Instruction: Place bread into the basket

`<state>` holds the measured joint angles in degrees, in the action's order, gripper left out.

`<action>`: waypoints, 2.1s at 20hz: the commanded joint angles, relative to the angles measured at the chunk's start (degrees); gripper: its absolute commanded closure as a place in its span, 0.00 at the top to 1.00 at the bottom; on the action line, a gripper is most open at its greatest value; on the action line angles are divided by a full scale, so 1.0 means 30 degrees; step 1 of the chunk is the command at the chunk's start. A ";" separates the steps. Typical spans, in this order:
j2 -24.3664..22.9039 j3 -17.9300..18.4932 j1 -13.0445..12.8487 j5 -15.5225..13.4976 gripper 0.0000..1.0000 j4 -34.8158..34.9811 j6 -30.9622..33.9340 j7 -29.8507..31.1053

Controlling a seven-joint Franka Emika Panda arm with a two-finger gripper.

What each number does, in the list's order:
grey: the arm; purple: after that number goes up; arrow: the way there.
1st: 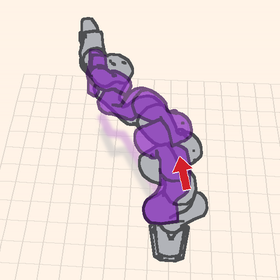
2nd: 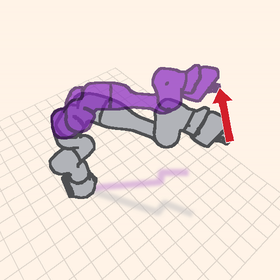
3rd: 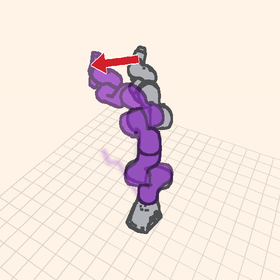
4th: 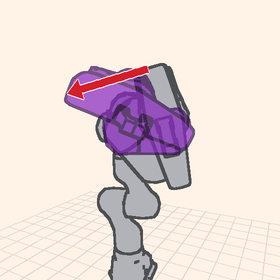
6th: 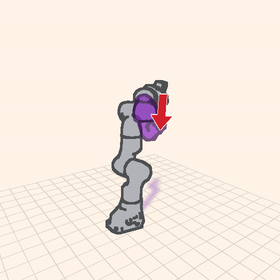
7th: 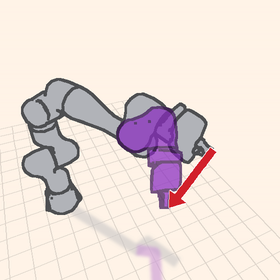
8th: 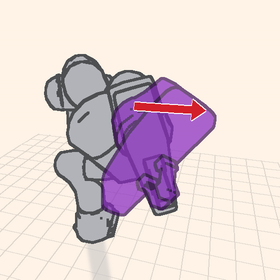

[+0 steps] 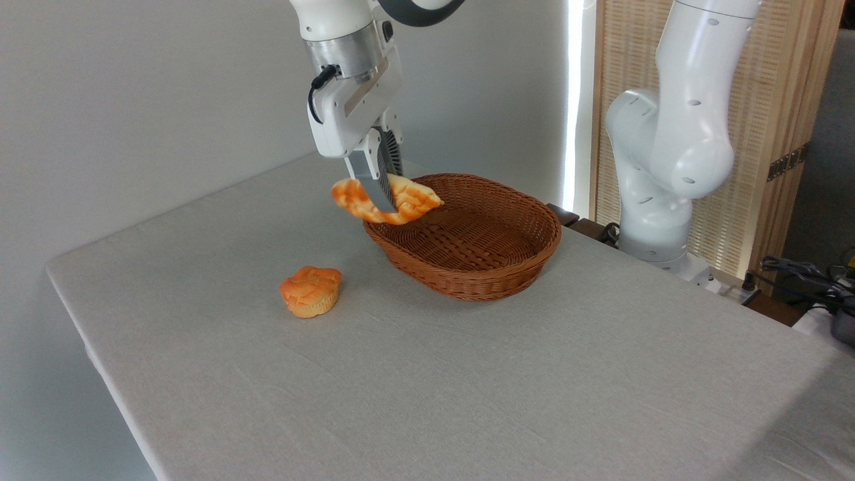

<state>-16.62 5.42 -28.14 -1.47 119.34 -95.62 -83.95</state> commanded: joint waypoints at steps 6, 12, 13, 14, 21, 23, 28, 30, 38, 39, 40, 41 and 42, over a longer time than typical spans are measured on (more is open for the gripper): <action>-0.0084 -0.1189 -0.0317 0.1074 1.00 0.0092 0.1962 -0.4885; 0.0005 -0.1397 -0.0287 0.1076 1.00 0.0121 0.1991 -0.4974; 0.0005 -0.1397 -0.0287 0.1076 1.00 0.0121 0.1991 -0.4975; 0.0005 -0.1397 -0.0287 0.1076 1.00 0.0121 0.1991 -0.4946; -0.0025 -0.0406 -0.0023 0.1337 1.00 -0.0141 0.1554 -0.3838; 0.0004 0.0387 -0.0024 0.1368 1.00 -0.0201 0.0707 -0.3045; 0.0531 0.1678 -0.0023 0.1281 1.00 -0.0289 -0.1814 0.3474; 0.0794 0.2087 -0.0023 0.1310 1.00 -0.0347 -0.2575 0.6641; 0.1819 0.2675 -0.0023 0.1134 1.00 -0.1694 -0.2872 1.7552; 0.1966 0.2675 -0.0052 0.1134 1.00 -0.1695 -0.2872 1.7555; 0.2141 0.2646 -0.0053 0.1221 1.00 -0.1695 -0.2872 1.7555; 0.2172 0.2646 -0.0053 0.1222 1.00 -0.1695 -0.2872 1.7584; 0.2202 0.2646 -0.0053 0.1135 1.00 -0.1695 -0.2872 1.7613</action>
<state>-11.52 12.91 -27.88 1.94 115.58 -104.26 -32.58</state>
